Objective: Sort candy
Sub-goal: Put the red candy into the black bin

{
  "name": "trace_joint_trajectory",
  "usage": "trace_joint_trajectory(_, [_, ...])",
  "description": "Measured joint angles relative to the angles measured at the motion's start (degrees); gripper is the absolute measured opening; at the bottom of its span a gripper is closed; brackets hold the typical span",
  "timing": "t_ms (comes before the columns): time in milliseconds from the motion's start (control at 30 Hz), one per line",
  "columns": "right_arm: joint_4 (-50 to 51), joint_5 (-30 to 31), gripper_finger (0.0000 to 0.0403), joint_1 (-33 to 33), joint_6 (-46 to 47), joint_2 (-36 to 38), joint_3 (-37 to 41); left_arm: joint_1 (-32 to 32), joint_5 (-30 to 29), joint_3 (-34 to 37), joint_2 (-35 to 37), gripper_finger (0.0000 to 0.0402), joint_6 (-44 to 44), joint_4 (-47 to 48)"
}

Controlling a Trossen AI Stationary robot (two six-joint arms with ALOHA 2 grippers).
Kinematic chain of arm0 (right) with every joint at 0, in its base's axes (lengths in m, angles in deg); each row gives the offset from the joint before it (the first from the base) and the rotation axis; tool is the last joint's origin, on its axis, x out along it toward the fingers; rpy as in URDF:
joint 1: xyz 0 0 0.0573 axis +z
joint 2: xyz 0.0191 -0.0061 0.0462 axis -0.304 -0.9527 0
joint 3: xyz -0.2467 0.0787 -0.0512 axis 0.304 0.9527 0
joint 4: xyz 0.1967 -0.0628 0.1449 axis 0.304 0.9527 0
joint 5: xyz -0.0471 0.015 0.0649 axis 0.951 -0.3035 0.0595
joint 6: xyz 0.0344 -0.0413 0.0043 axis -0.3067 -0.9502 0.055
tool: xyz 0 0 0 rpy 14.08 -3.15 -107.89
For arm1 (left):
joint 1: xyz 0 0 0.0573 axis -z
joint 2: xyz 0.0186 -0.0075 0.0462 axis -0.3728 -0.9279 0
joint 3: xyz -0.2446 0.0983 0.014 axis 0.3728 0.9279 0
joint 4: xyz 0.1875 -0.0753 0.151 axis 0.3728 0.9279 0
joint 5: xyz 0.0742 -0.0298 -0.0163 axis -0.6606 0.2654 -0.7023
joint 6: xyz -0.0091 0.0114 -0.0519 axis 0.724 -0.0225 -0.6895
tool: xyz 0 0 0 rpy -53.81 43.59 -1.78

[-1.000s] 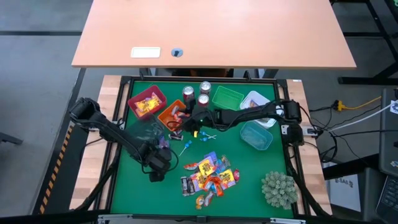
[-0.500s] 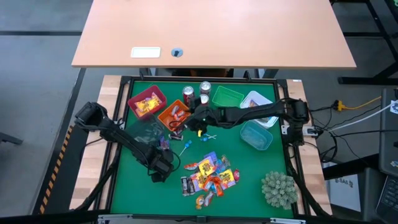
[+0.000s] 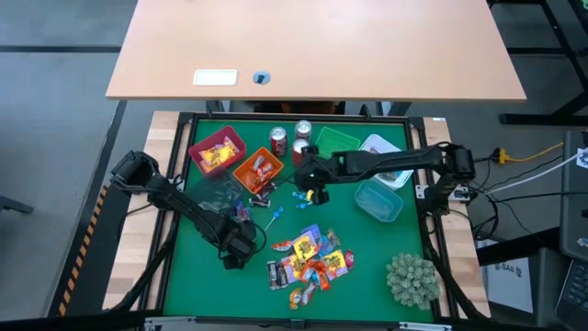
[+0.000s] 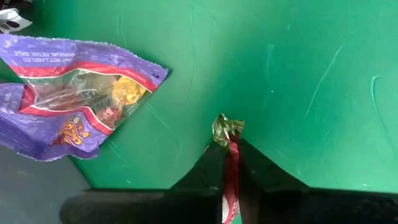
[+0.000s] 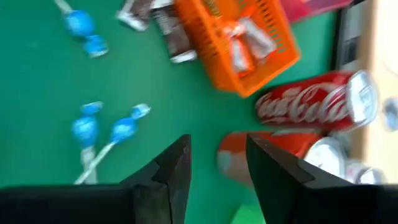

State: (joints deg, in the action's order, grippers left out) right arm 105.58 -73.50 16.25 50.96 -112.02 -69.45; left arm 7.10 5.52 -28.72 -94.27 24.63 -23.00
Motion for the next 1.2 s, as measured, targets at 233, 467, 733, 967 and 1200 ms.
trace_joint_trajectory(233, [10.8,-5.9,0.0152,0.0,6.0,2.3,0.0,-2.0,0.9,-0.4,1.1,0.0002,0.0,-0.4])
trace_joint_trajectory(467, [19.9,-8.2,0.0152,0.0,9.8,4.0,0.0,-5.7,1.4,-4.2,4.4,0.0000,1.1,-0.5])
trace_joint_trajectory(733, [26.7,-8.5,0.0152,0.0,11.7,6.0,0.0,-11.3,0.6,-6.3,15.4,0.0000,3.2,1.1])
trace_joint_trajectory(967, [28.8,-8.4,0.0152,0.0,11.7,8.3,4.1,-16.3,-4.9,-6.3,24.5,0.0000,-1.5,14.4])
trace_joint_trajectory(1200, [28.4,-8.5,0.0152,0.0,22.3,9.8,8.3,-18.2,-11.9,-6.3,26.9,0.0013,-1.7,25.7])
